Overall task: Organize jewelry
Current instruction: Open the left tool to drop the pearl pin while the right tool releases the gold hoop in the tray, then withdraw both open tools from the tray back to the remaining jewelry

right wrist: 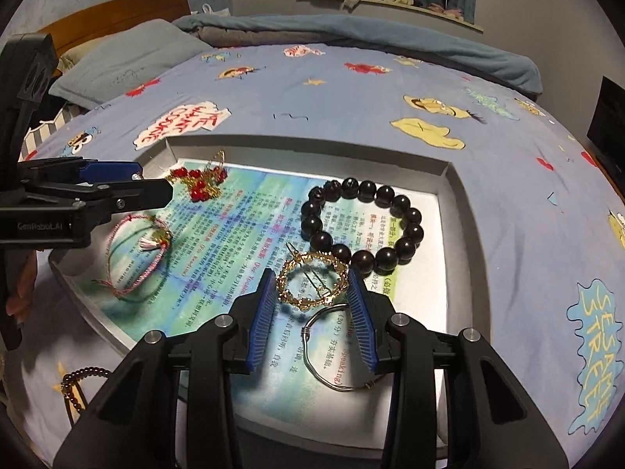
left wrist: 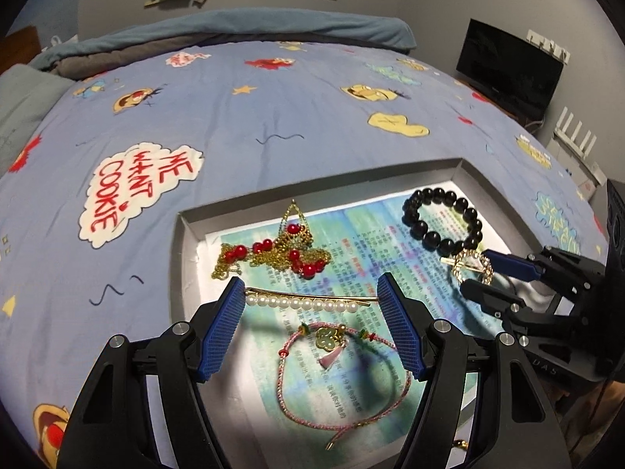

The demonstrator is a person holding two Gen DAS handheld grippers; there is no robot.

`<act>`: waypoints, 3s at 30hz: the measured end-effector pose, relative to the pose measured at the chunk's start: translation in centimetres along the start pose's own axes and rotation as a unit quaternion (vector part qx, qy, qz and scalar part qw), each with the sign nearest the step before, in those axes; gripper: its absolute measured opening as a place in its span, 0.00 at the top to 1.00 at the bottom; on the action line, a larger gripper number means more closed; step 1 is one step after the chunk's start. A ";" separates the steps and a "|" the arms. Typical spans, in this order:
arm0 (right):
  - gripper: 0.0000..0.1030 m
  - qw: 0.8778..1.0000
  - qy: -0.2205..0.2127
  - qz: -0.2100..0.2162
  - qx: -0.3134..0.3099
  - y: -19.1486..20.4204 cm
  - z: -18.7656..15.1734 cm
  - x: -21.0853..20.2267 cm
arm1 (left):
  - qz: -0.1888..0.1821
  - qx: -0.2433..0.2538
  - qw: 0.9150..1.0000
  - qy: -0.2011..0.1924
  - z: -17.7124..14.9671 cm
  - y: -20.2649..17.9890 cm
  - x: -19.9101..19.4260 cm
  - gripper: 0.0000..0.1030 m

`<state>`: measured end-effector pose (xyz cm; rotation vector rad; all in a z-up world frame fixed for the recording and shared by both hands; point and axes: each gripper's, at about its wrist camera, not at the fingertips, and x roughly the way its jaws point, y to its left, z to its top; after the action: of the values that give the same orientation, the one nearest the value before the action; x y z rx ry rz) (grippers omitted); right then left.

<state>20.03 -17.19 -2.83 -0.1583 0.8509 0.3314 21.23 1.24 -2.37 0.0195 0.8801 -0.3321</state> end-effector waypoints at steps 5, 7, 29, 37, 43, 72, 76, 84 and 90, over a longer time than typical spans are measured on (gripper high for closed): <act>0.63 1.000 0.003 -0.003 0.003 -0.1 -0.2 0.6 | 0.005 0.006 1.000 0.017 -0.5 -0.1 1.2 0.31; 0.63 1.000 0.003 -0.005 0.001 0.0 -0.2 0.6 | 0.009 0.007 1.000 0.020 -0.5 -0.1 1.5 0.31; 0.41 1.000 -0.014 -0.001 0.001 -0.2 -1.1 -2.1 | 0.000 -0.011 1.000 0.009 -1.0 0.0 -0.2 0.25; 0.28 0.999 -0.039 -0.006 0.006 -0.6 -1.8 -5.3 | -0.008 -0.024 0.999 -0.024 -1.0 -0.2 -3.9 0.20; 0.16 0.998 -0.053 -0.012 0.015 -1.0 -2.3 -7.4 | -0.010 -0.042 0.998 -0.044 -1.5 0.1 -6.2 0.12; 0.05 0.995 -0.093 -0.015 0.030 -0.2 -7.0 -15.7 | 0.029 -0.067 0.991 -0.108 -9.8 0.7 -16.9 0.07; 0.05 0.996 -0.086 -0.004 0.036 -0.1 -7.9 -15.7 | 0.027 -0.078 0.991 -0.104 -11.5 0.7 -17.2 0.07; 0.05 0.996 -0.075 0.016 0.038 0.6 -9.4 -15.6 | 0.044 -0.046 0.994 -0.088 -13.6 -1.2 -16.6 0.07; 0.05 0.996 -0.072 0.024 0.046 0.7 -10.6 -15.5 | 0.039 -0.036 0.996 -0.075 -15.2 -2.0 -15.5 0.07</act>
<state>2.74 -22.89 2.01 -0.0281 0.7271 0.3441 0.11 5.89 -0.09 -0.0372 0.7389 -0.2246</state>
